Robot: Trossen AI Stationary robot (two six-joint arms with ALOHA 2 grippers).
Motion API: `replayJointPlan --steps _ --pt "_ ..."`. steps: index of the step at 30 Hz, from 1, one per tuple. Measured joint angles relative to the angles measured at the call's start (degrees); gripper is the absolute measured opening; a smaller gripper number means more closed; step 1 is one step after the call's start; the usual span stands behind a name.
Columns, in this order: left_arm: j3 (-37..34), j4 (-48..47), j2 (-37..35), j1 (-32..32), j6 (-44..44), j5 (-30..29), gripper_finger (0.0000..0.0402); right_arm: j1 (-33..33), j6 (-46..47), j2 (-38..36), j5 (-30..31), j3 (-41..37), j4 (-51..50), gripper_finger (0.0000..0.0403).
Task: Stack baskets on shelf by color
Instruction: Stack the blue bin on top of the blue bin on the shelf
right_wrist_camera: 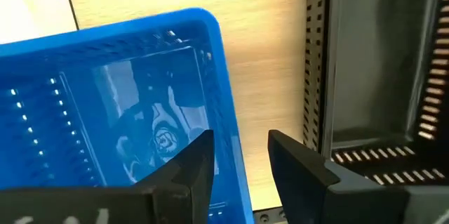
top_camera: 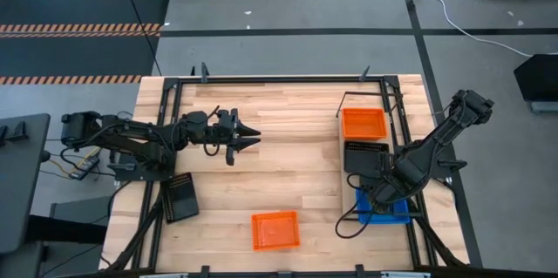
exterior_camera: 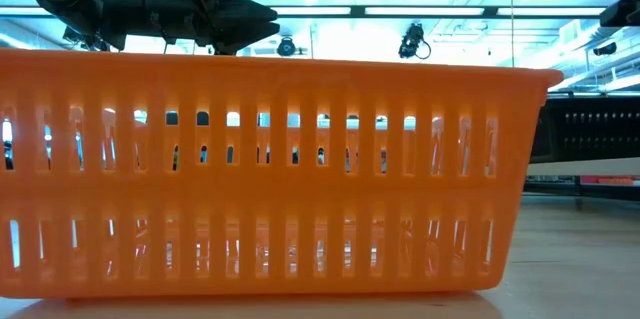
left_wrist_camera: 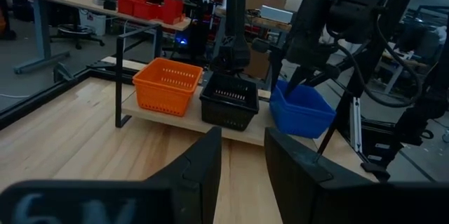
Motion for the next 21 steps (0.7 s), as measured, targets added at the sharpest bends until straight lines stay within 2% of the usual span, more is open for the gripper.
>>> replayJointPlan --steps 10,12,14,21 --pt "0.0 0.0 0.0 0.0 0.1 0.0 0.0116 -0.7 -1.4 0.0 4.8 0.0 -1.9 0.0142" --pt "0.0 0.0 0.0 0.0 0.0 0.0 0.0116 -0.8 -1.7 0.3 9.1 -0.7 -3.4 0.0142" --pt "0.0 0.0 0.0 0.0 0.0 0.0 0.0116 -1.2 -1.7 0.9 10.5 -0.9 -2.9 0.0142" --pt "0.0 -0.3 0.0 0.0 0.0 0.0 0.0116 -2.2 -4.1 2.1 9.4 -0.6 -2.7 0.0142"
